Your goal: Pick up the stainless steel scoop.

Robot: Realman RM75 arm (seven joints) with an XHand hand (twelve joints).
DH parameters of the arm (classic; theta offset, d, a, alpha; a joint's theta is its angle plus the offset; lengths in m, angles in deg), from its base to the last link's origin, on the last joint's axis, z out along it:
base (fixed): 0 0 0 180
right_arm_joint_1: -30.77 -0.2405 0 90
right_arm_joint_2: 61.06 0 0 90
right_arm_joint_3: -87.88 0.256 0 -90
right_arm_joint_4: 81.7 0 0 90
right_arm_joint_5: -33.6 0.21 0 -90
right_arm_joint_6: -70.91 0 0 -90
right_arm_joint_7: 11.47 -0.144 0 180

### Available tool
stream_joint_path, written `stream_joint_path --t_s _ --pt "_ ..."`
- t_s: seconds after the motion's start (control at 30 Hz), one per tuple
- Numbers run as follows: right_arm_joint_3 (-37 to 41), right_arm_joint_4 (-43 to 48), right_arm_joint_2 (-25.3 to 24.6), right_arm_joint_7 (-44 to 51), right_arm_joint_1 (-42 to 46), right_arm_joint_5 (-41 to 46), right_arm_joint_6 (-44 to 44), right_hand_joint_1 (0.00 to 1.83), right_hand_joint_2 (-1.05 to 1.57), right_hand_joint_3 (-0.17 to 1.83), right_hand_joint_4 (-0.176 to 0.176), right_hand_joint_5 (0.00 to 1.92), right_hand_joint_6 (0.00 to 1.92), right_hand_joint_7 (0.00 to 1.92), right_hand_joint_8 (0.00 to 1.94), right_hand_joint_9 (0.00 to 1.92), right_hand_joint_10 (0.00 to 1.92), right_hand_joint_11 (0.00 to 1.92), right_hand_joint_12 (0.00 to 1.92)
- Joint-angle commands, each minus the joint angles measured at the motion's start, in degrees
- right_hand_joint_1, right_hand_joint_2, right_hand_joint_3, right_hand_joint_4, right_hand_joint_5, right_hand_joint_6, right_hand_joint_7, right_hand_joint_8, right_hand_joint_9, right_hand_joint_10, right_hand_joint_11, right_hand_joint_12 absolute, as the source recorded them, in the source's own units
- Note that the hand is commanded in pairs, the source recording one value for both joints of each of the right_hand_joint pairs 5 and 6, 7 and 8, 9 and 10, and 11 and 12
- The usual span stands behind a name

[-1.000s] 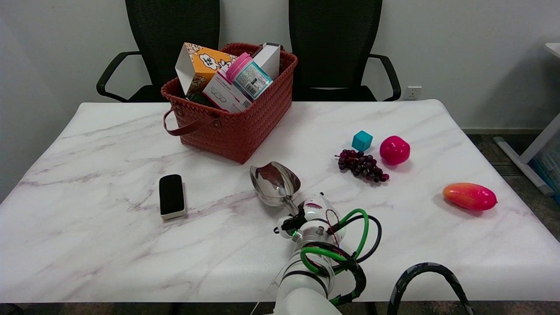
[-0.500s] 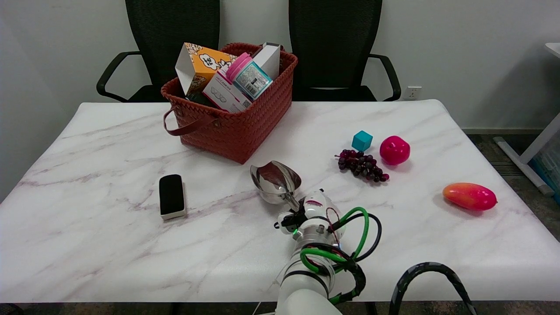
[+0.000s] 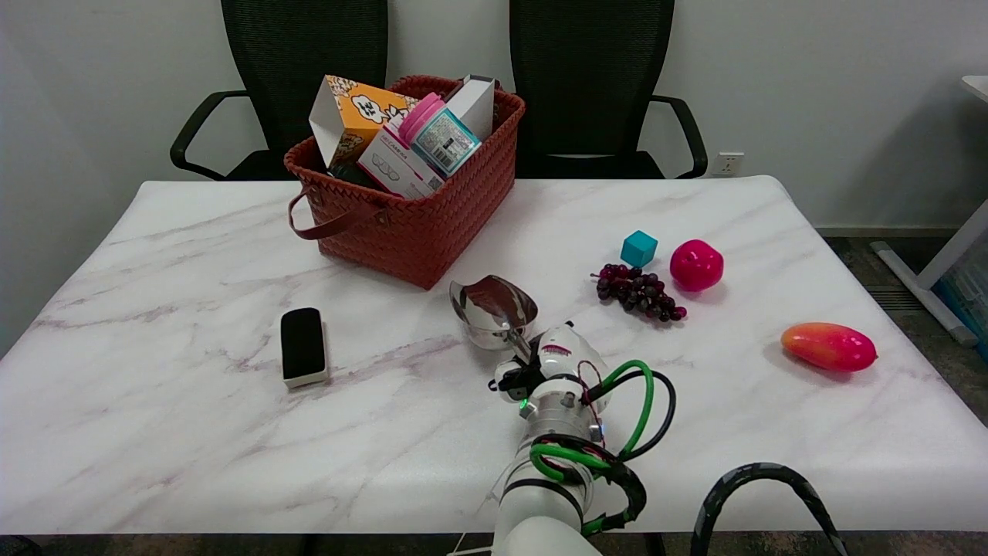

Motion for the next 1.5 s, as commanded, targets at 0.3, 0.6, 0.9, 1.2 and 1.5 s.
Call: stream_joint_path --t_s 0.3,0.6,0.9,1.2,1.5 --pt "-1.2 -0.7 3.7 -4.5 0.7 -6.5 -3.8 0.86 1.57 0.86 0.000 1.92 1.92 1.92 1.92 1.92 1.92 1.92 1.92" --pt "-1.0 0.6 5.6 -4.5 2.3 -10.4 -3.2 0.87 1.57 0.91 0.000 1.92 1.92 1.92 1.92 1.92 1.92 1.92 1.92" --pt "-1.0 2.7 8.8 -4.5 3.7 -13.4 -0.2 0.88 1.57 0.93 0.000 1.92 1.92 1.92 1.92 1.92 1.92 1.92 1.92" --pt "-1.3 4.2 14.6 -3.9 4.0 -17.3 -1.4 0.90 1.57 0.95 0.000 1.92 1.92 1.92 1.92 1.92 1.92 1.92 1.92" --pt "-1.0 3.4 18.5 -4.5 4.0 -20.1 -1.8 0.89 1.57 0.97 0.000 1.92 1.92 1.92 1.92 1.92 1.92 1.92 1.92"
